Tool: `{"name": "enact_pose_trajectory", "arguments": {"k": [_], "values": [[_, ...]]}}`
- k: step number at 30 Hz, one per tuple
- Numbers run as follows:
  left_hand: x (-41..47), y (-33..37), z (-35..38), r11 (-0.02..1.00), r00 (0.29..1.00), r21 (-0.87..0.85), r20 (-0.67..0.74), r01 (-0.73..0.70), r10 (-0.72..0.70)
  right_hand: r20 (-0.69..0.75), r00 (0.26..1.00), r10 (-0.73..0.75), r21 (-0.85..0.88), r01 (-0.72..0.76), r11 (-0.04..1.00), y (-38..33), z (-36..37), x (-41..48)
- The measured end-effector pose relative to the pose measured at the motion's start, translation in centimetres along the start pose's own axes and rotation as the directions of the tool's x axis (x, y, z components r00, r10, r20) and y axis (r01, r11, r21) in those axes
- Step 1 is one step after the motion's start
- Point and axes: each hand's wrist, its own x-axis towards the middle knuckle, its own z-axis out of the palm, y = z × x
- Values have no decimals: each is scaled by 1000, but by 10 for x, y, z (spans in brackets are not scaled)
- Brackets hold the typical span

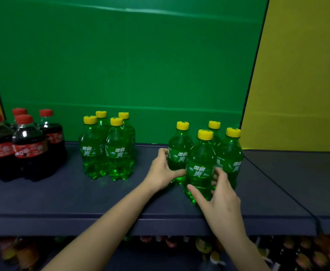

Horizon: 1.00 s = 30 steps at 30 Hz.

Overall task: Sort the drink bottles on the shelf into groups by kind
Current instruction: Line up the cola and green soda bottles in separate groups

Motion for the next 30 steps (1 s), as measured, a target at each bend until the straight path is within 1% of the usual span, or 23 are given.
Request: {"name": "enact_pose_trajectory", "arguments": {"k": [2,6,8,12,16,21,24,30], "values": [[-6,-1,-9,999,998,38,-66,-5,8,37,999,-10,13,9,1000,-1,0,2],[-9,-7,-24,984,978,180,-207,12,26,99,994,-38,60,33,998,-5,4,7],[-8,-8,-27,971,966,233,-258,43,19,125,991,-50,86,39,996,-10,8,13],[-3,-3,-29,950,941,284,-339,130,-27,145,988,-59,126,41,991,-16,18,33],[1,-3,-30,936,925,295,-374,190,-70,136,989,-49,170,26,985,-20,30,58],[5,-6,-30,923,922,329,-381,199,-63,150,988,-34,216,0,976,-16,46,82],[7,-5,-29,913,921,356,-385,201,-53,174,985,-9,225,-31,974,-14,55,91],[8,-4,-27,905,918,355,-386,236,-88,250,968,23,285,-96,954,-8,70,102]]}}
